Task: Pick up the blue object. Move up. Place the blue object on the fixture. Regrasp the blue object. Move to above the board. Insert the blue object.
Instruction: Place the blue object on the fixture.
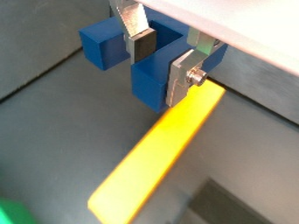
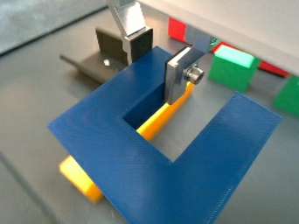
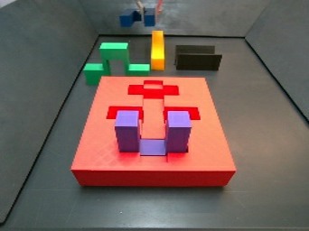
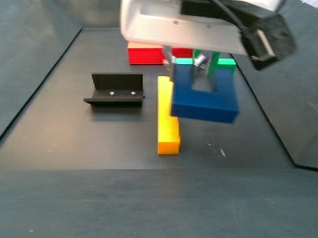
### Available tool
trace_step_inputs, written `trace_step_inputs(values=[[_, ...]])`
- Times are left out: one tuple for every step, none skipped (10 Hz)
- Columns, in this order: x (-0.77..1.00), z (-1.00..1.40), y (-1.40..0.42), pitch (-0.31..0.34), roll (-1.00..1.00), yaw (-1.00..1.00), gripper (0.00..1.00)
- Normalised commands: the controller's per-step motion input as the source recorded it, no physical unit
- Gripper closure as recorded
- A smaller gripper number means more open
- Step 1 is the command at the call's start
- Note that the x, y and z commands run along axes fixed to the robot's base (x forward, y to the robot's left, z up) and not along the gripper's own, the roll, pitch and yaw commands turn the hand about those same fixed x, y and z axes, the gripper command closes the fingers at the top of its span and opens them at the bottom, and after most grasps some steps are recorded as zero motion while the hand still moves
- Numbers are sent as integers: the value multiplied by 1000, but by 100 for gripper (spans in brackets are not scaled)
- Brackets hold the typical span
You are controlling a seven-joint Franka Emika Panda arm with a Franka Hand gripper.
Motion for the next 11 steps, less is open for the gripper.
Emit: trace_step_inputs(values=[[917,0,-383,0,-26,151,100],[943,117,-426,89,-34,123,100],[951,166,-434,94,-49,100,100],[974,189,-457,111,-49,57,100],[954,306,-403,294,-109,0,100],[849,417,-346,426,-229,3,100],[880,449,-406,331,-377,0,100],[914,303,-451,163,-323,20,100],[923,269,-426,171,-414,0,100],[909,149,-323,151,-611,0,100],[829,91,-254,17,-674,0,100]])
